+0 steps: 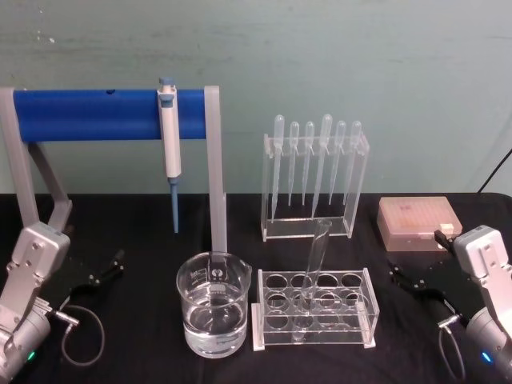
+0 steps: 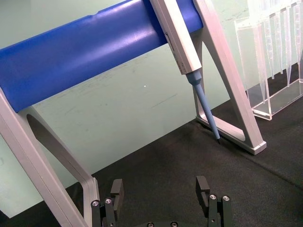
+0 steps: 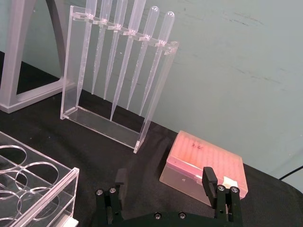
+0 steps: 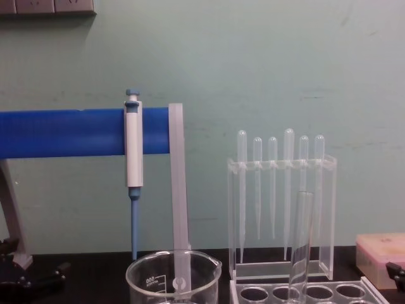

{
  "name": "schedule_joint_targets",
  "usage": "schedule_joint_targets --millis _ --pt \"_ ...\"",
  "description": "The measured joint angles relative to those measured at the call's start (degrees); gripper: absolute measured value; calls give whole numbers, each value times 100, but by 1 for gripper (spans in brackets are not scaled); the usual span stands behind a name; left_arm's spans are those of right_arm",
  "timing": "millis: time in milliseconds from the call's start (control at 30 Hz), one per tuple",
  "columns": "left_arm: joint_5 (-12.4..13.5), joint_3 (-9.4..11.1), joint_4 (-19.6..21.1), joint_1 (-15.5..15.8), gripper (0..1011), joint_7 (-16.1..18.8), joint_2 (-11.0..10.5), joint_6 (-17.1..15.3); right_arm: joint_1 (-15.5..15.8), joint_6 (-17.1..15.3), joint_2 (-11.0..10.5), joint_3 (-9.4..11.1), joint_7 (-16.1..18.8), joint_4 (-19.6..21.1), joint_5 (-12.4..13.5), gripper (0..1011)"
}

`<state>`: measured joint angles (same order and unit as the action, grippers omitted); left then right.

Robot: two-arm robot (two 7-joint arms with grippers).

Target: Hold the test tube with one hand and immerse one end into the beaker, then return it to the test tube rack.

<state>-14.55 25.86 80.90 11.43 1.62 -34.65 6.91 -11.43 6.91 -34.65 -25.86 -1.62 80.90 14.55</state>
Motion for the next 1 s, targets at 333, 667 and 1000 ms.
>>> schedule_joint_targets --millis 333,667,1000 --pt "0 0 0 0 1000 0 0 0 0 0 0 0 0 0 0 1003" --pt "0 0 0 0 1000 0 0 0 0 0 0 0 0 0 0 1003" --pt "0 0 0 0 1000 0 0 0 0 0 0 0 0 0 0 1003"
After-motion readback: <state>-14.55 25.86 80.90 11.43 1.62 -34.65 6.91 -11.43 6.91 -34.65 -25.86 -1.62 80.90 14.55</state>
